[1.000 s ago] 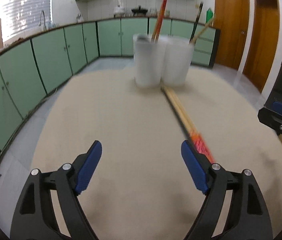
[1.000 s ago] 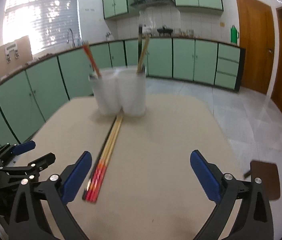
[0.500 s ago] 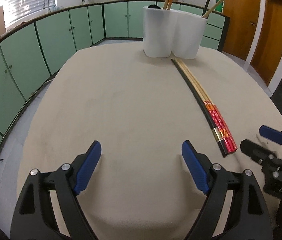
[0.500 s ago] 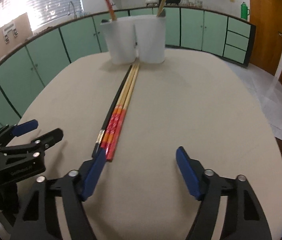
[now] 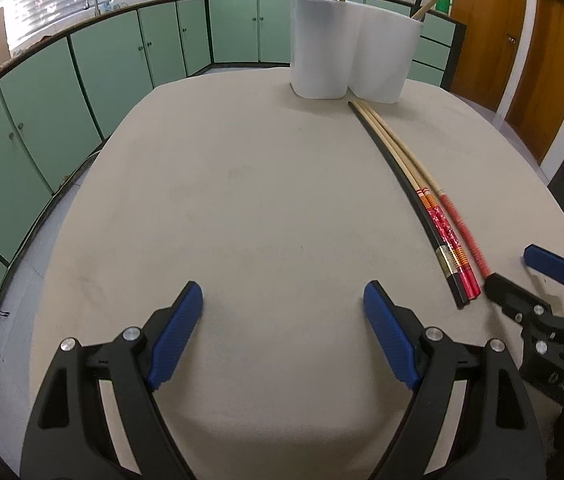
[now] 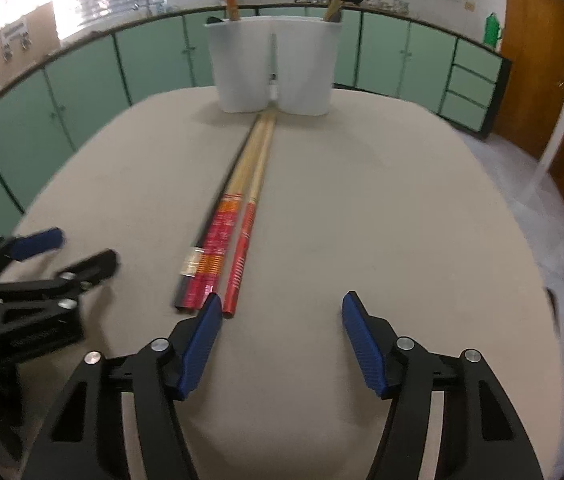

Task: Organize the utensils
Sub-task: 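Grasp a red-patterned chopstick with the right tool while the left tool approaches a black chopstick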

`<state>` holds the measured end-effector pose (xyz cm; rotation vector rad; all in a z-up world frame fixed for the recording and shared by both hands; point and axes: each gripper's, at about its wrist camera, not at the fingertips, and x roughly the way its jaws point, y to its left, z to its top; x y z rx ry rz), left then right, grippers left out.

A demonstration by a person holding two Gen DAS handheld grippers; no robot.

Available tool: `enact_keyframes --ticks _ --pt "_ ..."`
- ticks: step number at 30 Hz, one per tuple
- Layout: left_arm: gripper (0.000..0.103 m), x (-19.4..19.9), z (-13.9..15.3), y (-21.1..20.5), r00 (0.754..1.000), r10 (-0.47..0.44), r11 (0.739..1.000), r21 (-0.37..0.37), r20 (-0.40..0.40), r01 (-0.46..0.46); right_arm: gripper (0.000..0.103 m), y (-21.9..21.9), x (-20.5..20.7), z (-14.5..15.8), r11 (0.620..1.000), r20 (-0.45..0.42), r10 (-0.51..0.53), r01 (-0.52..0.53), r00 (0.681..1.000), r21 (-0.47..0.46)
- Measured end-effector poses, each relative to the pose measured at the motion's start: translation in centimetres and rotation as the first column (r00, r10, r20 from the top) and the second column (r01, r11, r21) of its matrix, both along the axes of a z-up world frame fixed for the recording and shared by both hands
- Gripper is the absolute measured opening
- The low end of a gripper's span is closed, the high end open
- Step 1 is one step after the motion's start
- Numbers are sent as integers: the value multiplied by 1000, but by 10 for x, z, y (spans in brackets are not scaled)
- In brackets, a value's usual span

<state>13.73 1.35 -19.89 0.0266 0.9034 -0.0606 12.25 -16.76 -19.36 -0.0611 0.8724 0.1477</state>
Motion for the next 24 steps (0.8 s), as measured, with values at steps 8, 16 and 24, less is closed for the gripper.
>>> enact_keyframes --ticks 8,16,24 --pt "82 3 -1 -4 1000 1 1000 5 0 -1 49 -3 0 -2 995 -12 26 -24 1000 92" --pt "82 3 -1 -6 1000 -1 1000 14 0 1 19 5 4 -1 994 -12 52 -51 999 93" --pt "82 2 0 -13 1000 -18 1000 -20 1 18 6 2 4 -1 994 -12 58 -56 998 99"
